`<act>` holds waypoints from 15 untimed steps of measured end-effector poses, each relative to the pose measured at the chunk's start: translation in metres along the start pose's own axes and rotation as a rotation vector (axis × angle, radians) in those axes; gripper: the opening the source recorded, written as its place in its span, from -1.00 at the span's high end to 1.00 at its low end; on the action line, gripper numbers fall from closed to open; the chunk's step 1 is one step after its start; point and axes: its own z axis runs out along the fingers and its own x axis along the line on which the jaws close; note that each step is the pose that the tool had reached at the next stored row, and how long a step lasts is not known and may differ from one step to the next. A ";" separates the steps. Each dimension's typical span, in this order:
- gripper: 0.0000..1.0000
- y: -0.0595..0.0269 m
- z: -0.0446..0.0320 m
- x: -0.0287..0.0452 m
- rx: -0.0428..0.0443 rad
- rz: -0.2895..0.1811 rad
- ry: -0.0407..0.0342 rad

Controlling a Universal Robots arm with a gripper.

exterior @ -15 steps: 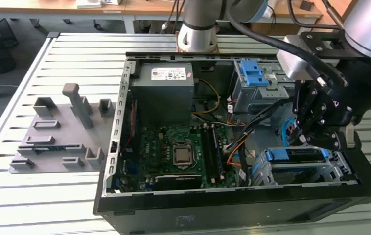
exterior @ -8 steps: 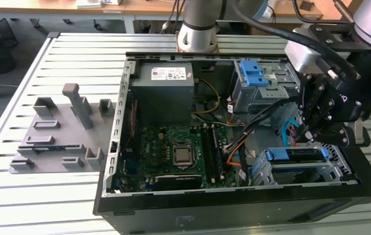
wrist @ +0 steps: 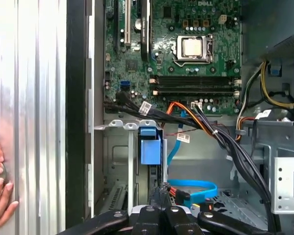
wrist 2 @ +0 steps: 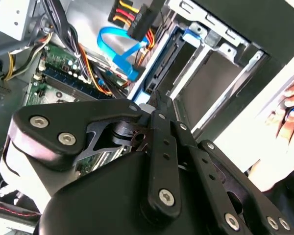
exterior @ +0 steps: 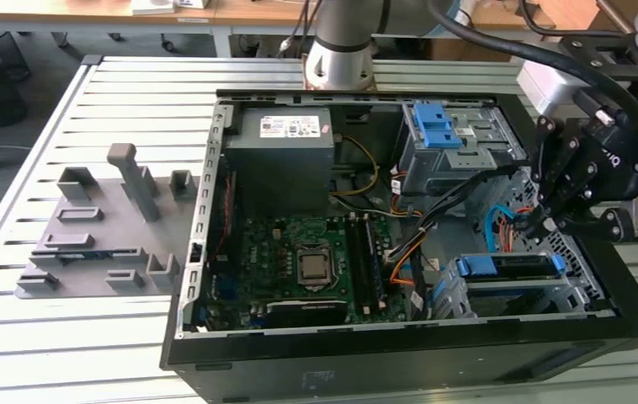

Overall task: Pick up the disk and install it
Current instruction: 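Insert the first disk wire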

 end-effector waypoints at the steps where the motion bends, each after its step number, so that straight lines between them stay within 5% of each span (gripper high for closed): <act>1: 0.79 -0.0025 0.0000 -0.0017 0.0000 0.000 0.0000; 15: 0.79 -0.0333 0.0016 -0.0163 -0.0003 0.007 0.0001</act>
